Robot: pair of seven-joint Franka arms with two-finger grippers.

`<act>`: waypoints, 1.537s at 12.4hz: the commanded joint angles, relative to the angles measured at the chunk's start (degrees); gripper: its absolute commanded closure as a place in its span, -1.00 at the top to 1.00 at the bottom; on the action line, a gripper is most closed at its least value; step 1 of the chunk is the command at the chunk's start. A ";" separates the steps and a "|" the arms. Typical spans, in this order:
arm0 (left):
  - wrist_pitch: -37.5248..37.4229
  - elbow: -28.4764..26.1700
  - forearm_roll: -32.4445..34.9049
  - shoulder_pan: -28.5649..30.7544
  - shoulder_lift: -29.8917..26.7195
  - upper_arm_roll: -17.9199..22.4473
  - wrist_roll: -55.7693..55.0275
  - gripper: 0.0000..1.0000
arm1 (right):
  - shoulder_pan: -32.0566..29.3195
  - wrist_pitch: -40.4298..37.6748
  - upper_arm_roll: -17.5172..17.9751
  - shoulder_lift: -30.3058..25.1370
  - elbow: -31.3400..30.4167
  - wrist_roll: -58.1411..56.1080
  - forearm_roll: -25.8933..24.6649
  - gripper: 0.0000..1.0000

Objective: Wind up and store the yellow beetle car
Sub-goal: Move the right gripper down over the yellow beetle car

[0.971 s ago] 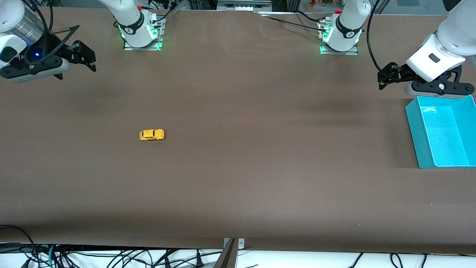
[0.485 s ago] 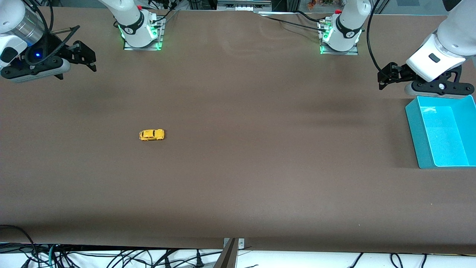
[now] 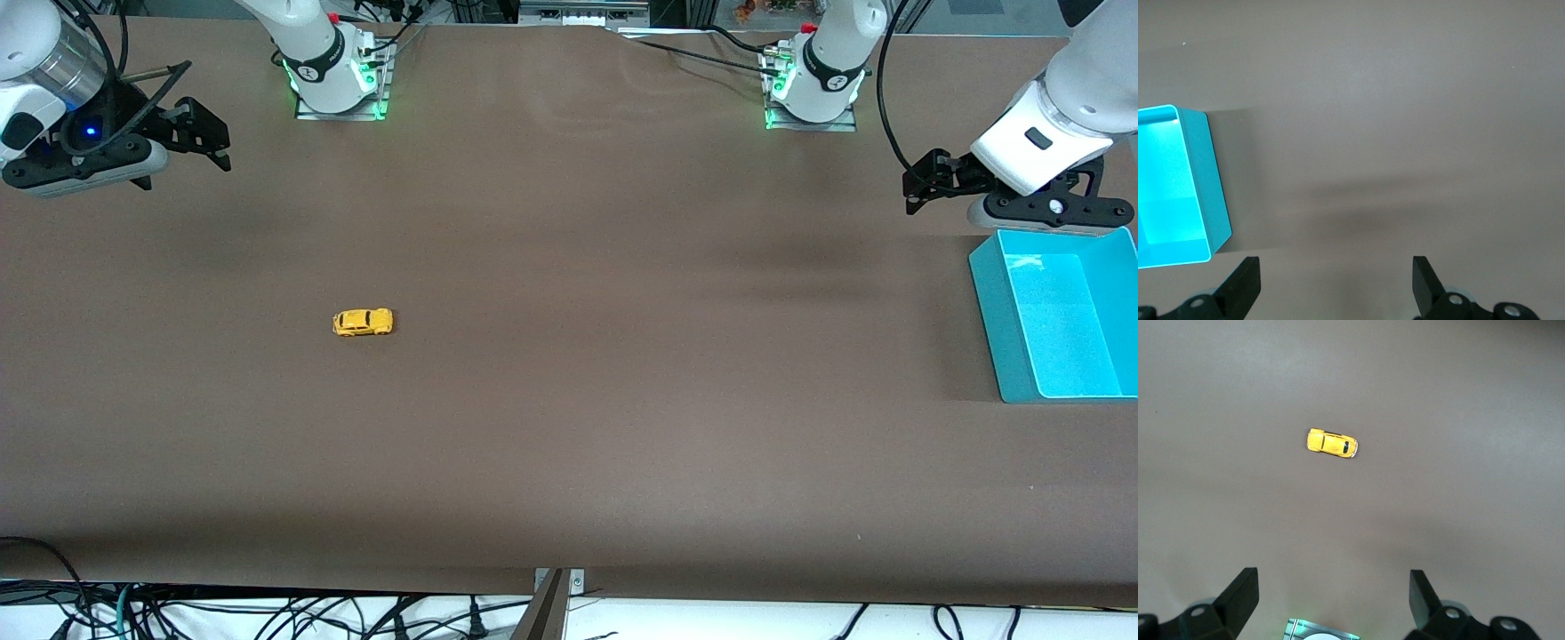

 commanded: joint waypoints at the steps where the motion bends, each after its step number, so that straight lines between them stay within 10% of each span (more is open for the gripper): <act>1: -1.13 1.53 -1.12 0.17 0.68 0.11 0.17 1.00 | 0.46 0.72 0.88 -0.21 -3.93 -0.65 0.19 1.00; 19: -1.13 1.53 -1.04 0.17 0.68 0.11 0.17 1.00 | 0.37 56.96 5.28 23.69 -29.18 -67.87 0.02 1.00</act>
